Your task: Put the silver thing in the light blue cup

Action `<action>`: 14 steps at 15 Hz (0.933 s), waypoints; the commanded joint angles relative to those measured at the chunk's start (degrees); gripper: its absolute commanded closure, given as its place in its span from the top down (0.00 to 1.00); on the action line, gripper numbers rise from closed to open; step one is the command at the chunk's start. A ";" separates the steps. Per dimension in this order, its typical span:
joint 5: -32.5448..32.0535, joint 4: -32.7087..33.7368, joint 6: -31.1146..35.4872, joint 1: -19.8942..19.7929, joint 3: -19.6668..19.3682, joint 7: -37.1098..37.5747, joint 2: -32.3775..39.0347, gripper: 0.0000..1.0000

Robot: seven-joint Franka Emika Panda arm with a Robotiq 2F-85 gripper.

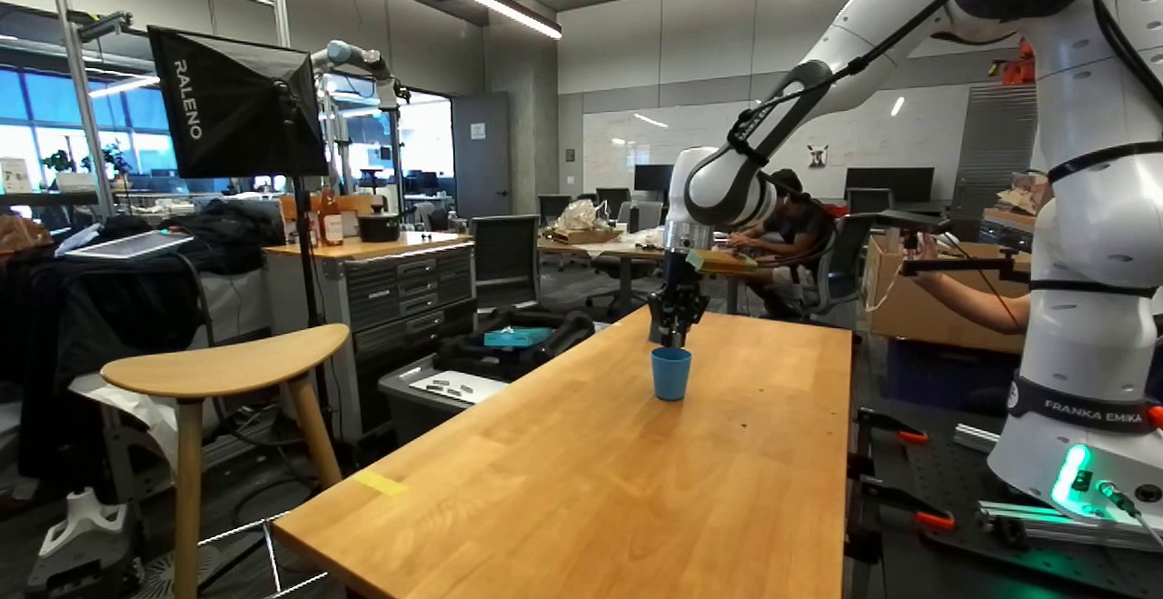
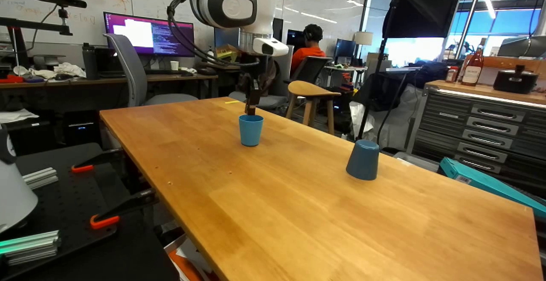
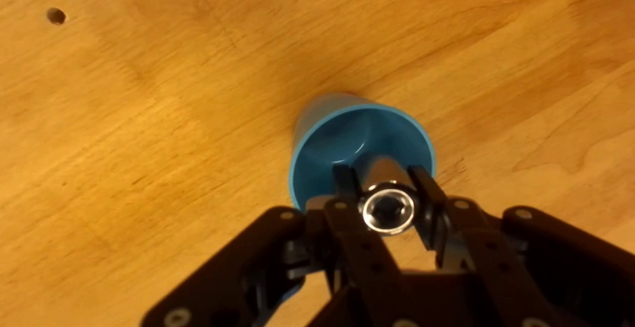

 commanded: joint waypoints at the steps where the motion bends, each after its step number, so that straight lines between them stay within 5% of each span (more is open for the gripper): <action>1: -0.01 0.78 0.73 0.02 -0.68 -0.05 0.90 0.58; 7: -6.02 -1.28 -8.32 -1.36 -3.50 -3.23 -6.14 1.00; 14: -15.96 2.32 -40.16 -3.62 -4.33 -17.65 -17.23 1.00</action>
